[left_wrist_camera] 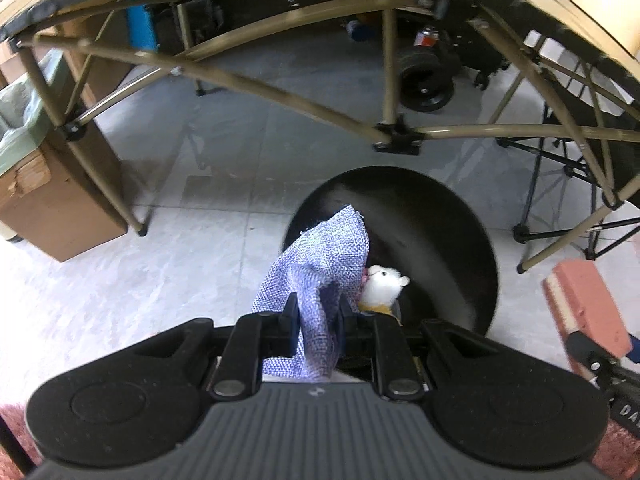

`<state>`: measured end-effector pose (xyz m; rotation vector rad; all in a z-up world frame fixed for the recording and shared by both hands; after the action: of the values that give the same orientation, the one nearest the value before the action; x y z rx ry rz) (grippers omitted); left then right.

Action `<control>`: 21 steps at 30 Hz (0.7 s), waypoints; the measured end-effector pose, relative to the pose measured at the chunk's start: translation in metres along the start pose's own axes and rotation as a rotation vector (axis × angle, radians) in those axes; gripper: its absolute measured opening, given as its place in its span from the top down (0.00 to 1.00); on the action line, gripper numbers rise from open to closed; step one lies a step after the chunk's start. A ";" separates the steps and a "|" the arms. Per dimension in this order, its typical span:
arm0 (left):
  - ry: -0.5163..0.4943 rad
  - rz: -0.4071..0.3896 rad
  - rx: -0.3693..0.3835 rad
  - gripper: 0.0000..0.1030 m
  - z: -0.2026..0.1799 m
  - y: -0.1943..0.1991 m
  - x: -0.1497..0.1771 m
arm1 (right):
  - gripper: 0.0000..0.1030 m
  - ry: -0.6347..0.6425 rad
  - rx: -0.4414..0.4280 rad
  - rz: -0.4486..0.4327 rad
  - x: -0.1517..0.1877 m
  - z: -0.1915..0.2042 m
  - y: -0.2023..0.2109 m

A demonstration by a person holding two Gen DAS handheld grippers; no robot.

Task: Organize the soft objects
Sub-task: 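Lift the held cloth and sponge off the table and lower them over the black bin, then open the left tool over the bin to drop the lavender cloth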

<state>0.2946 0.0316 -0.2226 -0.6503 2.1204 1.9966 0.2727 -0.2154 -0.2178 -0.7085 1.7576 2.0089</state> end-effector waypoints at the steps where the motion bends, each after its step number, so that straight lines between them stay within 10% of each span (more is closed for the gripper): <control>1: -0.005 -0.001 0.005 0.83 -0.005 0.000 -0.001 | 0.34 -0.002 0.001 0.000 0.000 -0.001 0.000; 21: -0.062 0.048 0.066 0.83 -0.082 -0.019 -0.007 | 0.34 -0.060 0.041 0.033 0.009 -0.028 -0.007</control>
<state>0.3228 -0.0472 -0.2291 -0.5249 2.1755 1.9349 0.2725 -0.2429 -0.2313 -0.6046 1.7816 1.9880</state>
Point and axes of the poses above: each gripper's, at about its wrist camera, not at the fingertips, and y roughly against the way its jaws point, z to its left, x to its underside, the point moved 10 cm from there along -y, roughly the way its jaws point, and after that the axes turned 3 degrees about y, right-handed, at the moved point
